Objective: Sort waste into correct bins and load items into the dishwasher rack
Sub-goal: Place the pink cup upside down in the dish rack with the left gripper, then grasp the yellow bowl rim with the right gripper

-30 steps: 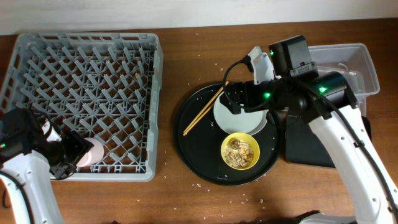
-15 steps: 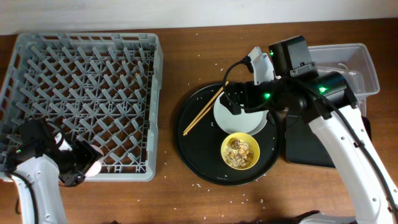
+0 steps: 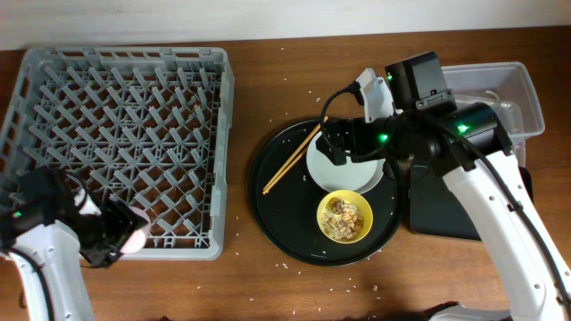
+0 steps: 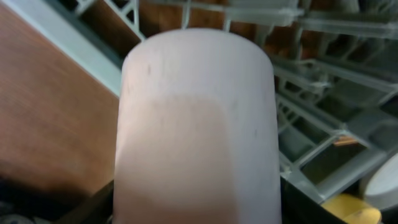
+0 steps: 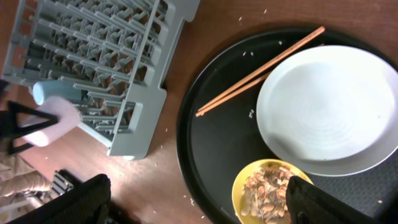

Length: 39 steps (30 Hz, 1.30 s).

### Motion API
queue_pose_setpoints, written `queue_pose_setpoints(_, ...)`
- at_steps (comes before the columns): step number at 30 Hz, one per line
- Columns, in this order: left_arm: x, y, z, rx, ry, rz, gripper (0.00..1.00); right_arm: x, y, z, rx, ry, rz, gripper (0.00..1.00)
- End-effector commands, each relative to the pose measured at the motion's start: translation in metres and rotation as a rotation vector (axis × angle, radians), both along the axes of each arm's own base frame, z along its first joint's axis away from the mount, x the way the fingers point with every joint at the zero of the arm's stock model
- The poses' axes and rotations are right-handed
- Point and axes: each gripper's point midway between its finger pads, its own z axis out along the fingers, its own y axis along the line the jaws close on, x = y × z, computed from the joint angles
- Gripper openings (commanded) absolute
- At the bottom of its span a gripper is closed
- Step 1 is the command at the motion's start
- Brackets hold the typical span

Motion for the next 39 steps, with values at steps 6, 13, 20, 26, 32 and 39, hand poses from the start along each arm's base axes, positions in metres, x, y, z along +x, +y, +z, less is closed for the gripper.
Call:
queue_pose_setpoints(6,0.007,-0.008,-0.017,-0.043,-0.05,0.006,0.99,0.0,-0.001,0.005,-0.001,-0.016,-0.001,0.91)
queue_pose_setpoints(13,0.04,0.003,0.037,-0.001,-0.2,-0.034,0.99,0.001,-0.001,0.005,-0.001,-0.016,-0.002,0.91)
queue_pose_setpoints(20,0.087,-0.058,0.179,0.12,-0.665,-0.604,0.99,0.002,-0.004,-0.084,-0.168,0.248,-0.148,0.79)
queue_pose_setpoints(26,0.081,-0.149,0.183,0.105,-0.767,-1.053,0.99,-0.01,-0.004,-0.135,-0.239,0.456,-0.137,0.56)
queue_pose_setpoints(32,0.091,-0.187,0.169,0.068,-0.737,-1.135,0.99,-0.062,0.025,-0.189,-0.313,0.579,-0.107,0.51)
queue_pose_setpoints(39,0.096,-0.187,0.161,0.055,-0.714,-1.13,0.99,-0.06,0.011,-0.237,-0.39,0.545,-0.419,0.5)
